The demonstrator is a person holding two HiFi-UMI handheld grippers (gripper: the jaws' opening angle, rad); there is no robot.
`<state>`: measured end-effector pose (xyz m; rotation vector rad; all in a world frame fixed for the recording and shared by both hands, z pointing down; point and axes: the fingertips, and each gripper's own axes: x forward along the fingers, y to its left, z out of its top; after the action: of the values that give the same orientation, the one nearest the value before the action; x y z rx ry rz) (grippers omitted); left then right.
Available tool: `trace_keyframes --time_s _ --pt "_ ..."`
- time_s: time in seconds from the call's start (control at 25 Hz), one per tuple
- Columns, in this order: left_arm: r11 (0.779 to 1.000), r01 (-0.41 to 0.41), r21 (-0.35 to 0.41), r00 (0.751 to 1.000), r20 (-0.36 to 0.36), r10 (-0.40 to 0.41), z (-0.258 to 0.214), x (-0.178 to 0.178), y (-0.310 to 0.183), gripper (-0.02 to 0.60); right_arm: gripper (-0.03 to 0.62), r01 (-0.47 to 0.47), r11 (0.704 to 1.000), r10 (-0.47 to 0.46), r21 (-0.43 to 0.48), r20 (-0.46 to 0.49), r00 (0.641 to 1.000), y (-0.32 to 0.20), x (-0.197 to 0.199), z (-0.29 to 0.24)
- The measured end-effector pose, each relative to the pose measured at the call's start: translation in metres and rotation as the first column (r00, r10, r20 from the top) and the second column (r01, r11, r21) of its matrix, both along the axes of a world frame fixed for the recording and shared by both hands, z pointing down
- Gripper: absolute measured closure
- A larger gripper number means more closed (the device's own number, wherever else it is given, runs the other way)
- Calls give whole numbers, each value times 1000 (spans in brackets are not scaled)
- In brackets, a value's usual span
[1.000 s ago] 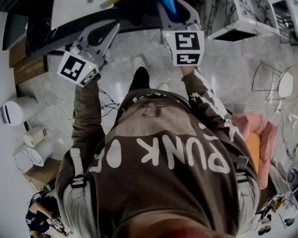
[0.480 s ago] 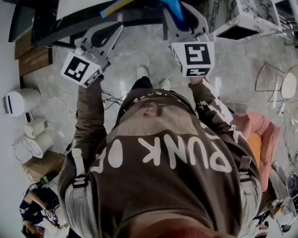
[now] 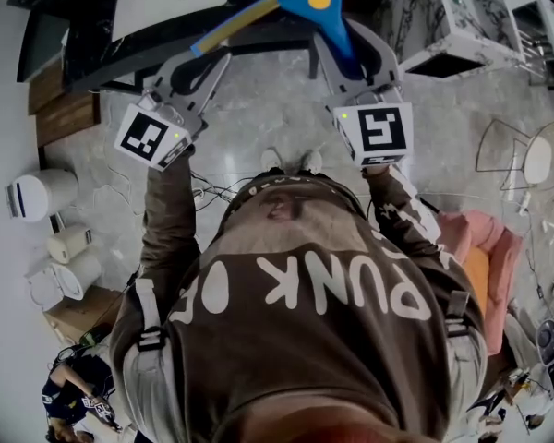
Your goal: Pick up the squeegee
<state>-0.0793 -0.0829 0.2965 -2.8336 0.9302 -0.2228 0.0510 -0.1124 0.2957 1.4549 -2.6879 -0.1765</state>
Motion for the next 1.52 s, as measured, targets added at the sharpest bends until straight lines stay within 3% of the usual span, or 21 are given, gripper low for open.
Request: trace_keyframes --time_s 0.4,1.52 --pt "1000 -5 -14 1000 -13 5 3 -39 -4 578 451 24 1000 -24 20 21 999 3 -37 0" --pt "1000 11 -11 1000 -10 -11 1 -56 3 578 451 75 997 -75 3 -2 997 8 -53 6"
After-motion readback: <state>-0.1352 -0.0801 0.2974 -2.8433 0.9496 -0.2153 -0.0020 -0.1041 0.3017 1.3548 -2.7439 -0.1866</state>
